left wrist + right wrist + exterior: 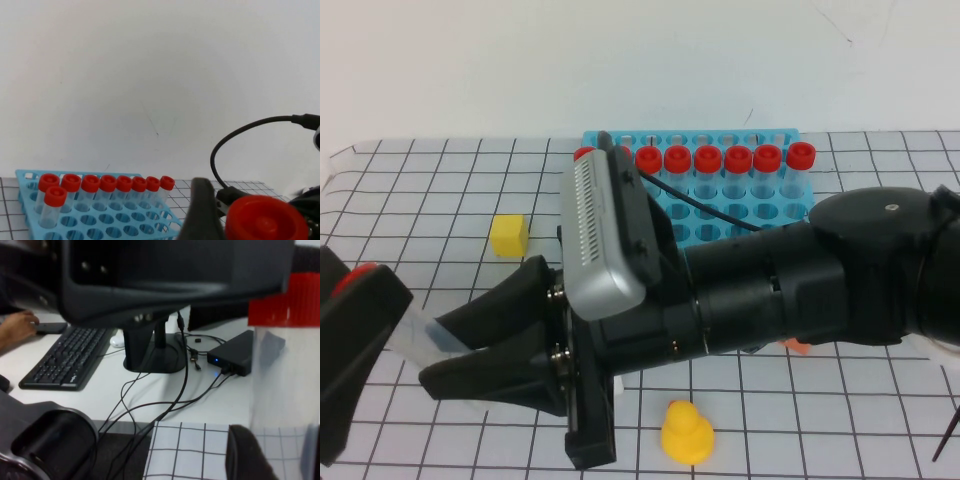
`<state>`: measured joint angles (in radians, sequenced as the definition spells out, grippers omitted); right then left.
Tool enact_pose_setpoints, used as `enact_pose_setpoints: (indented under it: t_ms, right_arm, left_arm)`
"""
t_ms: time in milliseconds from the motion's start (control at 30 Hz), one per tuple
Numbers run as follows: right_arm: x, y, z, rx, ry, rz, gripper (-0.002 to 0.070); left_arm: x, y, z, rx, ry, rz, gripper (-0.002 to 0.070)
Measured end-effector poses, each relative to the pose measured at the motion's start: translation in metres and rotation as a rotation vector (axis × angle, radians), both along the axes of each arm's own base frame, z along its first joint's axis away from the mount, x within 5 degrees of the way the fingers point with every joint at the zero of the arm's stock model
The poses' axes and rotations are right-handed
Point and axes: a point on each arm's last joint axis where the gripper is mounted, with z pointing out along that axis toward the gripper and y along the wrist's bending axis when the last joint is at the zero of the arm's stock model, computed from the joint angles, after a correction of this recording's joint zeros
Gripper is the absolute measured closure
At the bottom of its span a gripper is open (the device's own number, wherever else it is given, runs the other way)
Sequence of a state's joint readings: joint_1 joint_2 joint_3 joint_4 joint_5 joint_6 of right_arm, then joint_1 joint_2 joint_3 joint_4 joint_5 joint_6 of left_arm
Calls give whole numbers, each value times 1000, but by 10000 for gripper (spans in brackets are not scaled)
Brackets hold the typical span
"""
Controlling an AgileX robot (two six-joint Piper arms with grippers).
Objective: Place the test tubes
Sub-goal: Hand over the test tubes
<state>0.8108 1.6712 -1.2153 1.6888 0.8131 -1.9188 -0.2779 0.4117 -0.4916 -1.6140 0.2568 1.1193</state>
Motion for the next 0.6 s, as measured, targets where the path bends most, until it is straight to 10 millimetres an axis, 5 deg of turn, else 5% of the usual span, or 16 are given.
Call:
enact_pose_setpoints:
  t_ms: [300,600]
  right_arm:
    - [-4,0,1,21,-36,46,443]
    - [-4,0,1,19,-51,47,443]
  left_arm:
    - [-1,-1,0,4,-3,-16,408]
    - [-2,-2,0,28,-16,-28,413]
